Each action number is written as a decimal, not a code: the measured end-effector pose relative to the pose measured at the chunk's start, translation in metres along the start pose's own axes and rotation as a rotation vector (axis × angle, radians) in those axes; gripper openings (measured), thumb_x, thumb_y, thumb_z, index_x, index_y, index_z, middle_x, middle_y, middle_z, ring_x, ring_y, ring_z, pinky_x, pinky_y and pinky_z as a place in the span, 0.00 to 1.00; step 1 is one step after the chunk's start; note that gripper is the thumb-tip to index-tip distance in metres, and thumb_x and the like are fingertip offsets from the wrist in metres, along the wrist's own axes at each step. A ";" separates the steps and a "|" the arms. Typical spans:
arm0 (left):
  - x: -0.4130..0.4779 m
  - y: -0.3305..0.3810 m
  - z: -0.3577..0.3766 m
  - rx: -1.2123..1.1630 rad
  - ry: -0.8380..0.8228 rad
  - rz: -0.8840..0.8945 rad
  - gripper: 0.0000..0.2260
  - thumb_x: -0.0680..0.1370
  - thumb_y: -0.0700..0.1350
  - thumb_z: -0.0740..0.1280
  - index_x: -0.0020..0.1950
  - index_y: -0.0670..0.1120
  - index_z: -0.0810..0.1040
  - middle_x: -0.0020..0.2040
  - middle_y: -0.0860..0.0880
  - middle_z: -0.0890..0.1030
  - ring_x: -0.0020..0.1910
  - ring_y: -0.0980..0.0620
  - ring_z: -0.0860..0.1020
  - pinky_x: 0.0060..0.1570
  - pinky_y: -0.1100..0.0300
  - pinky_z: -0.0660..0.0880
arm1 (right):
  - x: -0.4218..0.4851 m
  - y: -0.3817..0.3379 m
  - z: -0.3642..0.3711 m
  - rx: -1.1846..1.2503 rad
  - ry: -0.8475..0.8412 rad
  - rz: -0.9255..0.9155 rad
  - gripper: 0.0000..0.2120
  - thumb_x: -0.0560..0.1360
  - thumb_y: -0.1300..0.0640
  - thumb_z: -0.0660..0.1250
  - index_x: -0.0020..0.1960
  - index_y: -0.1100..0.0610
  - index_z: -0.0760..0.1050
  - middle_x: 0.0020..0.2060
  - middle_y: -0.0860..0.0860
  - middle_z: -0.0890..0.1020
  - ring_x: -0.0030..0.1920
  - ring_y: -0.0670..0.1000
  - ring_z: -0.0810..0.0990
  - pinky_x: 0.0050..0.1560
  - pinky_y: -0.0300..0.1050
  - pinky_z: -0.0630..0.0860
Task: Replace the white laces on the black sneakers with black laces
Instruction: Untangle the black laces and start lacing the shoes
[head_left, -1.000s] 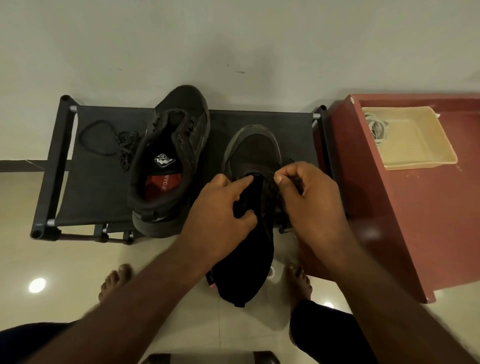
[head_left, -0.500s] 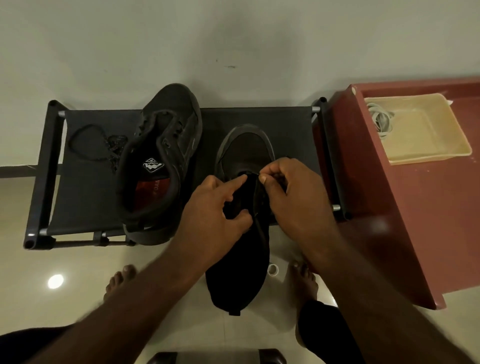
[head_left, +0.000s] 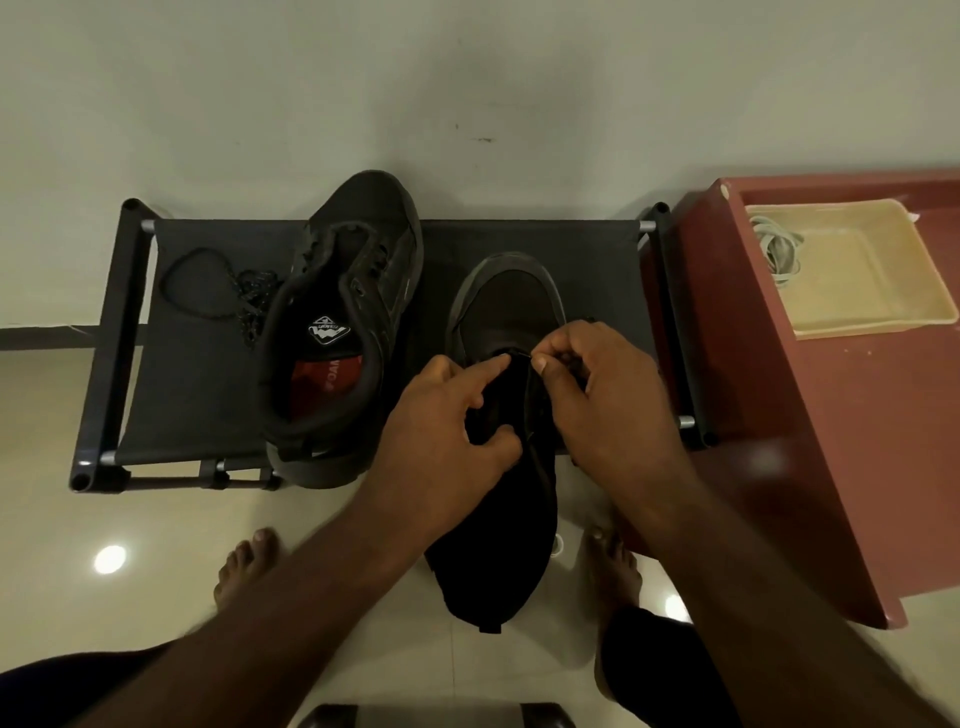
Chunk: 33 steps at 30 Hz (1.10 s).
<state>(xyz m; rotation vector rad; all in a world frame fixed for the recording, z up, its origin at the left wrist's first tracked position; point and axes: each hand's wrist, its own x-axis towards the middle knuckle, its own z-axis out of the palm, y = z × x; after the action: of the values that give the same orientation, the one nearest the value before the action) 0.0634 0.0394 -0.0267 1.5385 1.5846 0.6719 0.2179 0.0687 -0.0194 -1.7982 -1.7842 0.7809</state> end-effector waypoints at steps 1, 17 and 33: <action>0.000 0.000 0.000 0.002 -0.001 0.003 0.29 0.73 0.46 0.73 0.72 0.57 0.71 0.48 0.57 0.69 0.46 0.63 0.70 0.46 0.72 0.67 | 0.000 0.000 0.000 -0.005 -0.003 -0.003 0.05 0.80 0.59 0.67 0.46 0.51 0.78 0.42 0.42 0.77 0.44 0.40 0.77 0.42 0.28 0.69; 0.000 0.001 0.001 0.038 0.002 0.014 0.28 0.73 0.46 0.72 0.72 0.57 0.70 0.48 0.58 0.69 0.47 0.64 0.70 0.46 0.74 0.66 | 0.000 0.000 -0.003 0.027 -0.031 0.035 0.05 0.80 0.58 0.66 0.48 0.51 0.77 0.43 0.42 0.77 0.43 0.39 0.77 0.41 0.28 0.70; 0.001 0.003 0.003 -0.039 0.032 -0.034 0.19 0.69 0.41 0.74 0.54 0.56 0.72 0.45 0.55 0.73 0.43 0.61 0.72 0.39 0.71 0.69 | 0.002 -0.011 0.011 -0.026 0.102 0.035 0.03 0.77 0.55 0.70 0.45 0.49 0.80 0.44 0.42 0.79 0.56 0.48 0.73 0.58 0.55 0.70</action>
<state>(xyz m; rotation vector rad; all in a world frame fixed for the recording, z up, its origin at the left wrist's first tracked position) 0.0671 0.0405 -0.0260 1.4763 1.6089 0.7079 0.2025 0.0700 -0.0196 -1.8568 -1.7091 0.6703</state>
